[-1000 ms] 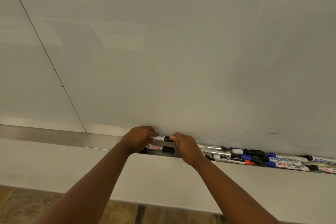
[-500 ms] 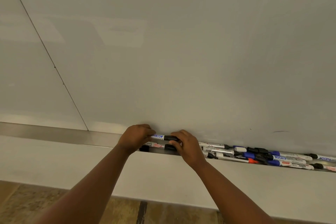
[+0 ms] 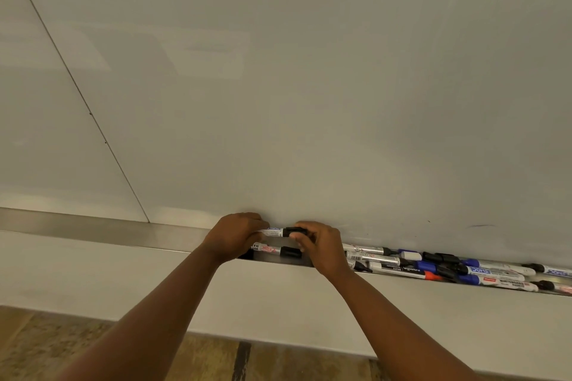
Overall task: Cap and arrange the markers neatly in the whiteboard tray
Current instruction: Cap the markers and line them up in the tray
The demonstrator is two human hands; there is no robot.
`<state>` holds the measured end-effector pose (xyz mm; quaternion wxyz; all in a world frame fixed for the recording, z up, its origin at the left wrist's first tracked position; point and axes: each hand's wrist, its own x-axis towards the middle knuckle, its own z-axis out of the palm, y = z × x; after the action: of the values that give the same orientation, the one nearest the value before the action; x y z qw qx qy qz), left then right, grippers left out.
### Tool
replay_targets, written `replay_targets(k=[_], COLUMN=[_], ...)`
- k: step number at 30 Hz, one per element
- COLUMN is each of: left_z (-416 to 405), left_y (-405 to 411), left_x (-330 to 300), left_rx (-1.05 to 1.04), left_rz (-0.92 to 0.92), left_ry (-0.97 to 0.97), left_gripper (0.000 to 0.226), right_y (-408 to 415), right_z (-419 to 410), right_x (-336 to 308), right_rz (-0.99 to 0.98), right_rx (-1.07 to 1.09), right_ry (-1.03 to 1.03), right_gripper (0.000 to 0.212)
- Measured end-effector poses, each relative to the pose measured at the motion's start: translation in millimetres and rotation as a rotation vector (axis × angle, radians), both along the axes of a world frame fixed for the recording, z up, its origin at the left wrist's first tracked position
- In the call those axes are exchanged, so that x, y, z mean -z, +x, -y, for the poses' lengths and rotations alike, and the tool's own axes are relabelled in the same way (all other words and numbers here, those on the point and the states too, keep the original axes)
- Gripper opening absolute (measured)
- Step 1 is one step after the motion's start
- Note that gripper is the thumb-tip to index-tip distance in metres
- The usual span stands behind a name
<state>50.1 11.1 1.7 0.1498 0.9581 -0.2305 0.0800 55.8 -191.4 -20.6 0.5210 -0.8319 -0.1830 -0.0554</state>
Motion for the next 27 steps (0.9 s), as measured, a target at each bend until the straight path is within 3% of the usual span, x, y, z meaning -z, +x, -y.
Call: replay_targets(k=[6, 10, 13, 18, 25, 27], left_z=[3, 7, 5, -9, -27, -22], left_y=[6, 6, 4, -4, -21, -23], left_x=[-1, 5, 14, 12, 25, 29], left_rx=[0.032, 0.030, 0.003, -0.091, -0.330, -0.403], left_rz=[-0.005, -0.001, 0.019, 0.131, 0.222, 0.181], left_ry=[0.045, 0.001, -0.004, 0.061, -0.038, 0.028], left_gripper=[0.069, 0.066, 0.063, 0.038, 0.026, 0.036], right_y=[1, 4, 4, -7, -8, -7], right_z=[0, 2, 1, -6, -11, -13], right_x=[1, 1, 4, 16, 23, 23], right_rz=[-0.170, -0.177, -0.077, 0.127, 0.277, 0.300], right_rx=[0.007, 0.009, 0.011, 0.133, 0.259, 0.238], right_ry=[0.026, -0.030, -0.117, -0.257, -0.392, -0.414], right_gripper=[0.010, 0.010, 0.011, 0.019, 0.017, 0.020])
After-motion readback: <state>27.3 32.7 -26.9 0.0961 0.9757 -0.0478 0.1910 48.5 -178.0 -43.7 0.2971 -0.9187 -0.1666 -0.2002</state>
